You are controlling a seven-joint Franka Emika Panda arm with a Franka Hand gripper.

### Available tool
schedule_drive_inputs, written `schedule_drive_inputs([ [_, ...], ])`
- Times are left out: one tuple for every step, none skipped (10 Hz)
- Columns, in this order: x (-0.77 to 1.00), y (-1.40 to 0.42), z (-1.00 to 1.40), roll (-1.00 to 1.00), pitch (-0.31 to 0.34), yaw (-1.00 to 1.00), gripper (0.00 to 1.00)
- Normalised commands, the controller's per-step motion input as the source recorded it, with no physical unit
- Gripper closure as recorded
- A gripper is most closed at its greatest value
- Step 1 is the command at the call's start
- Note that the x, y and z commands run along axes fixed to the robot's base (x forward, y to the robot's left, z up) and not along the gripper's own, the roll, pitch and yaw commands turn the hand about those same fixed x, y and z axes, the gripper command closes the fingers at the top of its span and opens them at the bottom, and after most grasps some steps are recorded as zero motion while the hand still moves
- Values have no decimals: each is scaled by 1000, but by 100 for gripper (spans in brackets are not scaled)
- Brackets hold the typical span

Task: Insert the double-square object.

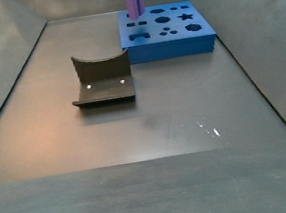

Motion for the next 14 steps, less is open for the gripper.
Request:
schedule_drive_inputs([
  [0,0,-114,-3,-54,-1000,100],
  [0,0,-71,-13,-59,-1000,100],
  [0,0,0,-51,-66,-1000,100],
  [0,0,0,-56,-63,-1000,100],
  [0,0,0,-50,-61,-1000,100],
  [0,0,0,0,-30,-1000,100],
  [0,0,-31,0,-11,-1000,100],
  [0,0,-69,0,-4,-1000,100],
  [0,0,-100,0,-11,-1000,100],
  [0,0,-106,0,-3,-1000,100],
  [0,0,0,-9,0,-1000,100],
  [286,-180,-97,-24,0,-757,100],
  [383,-351,-197,-3,14,-569,100],
  [274,-234,-106,0,16,-329,100],
])
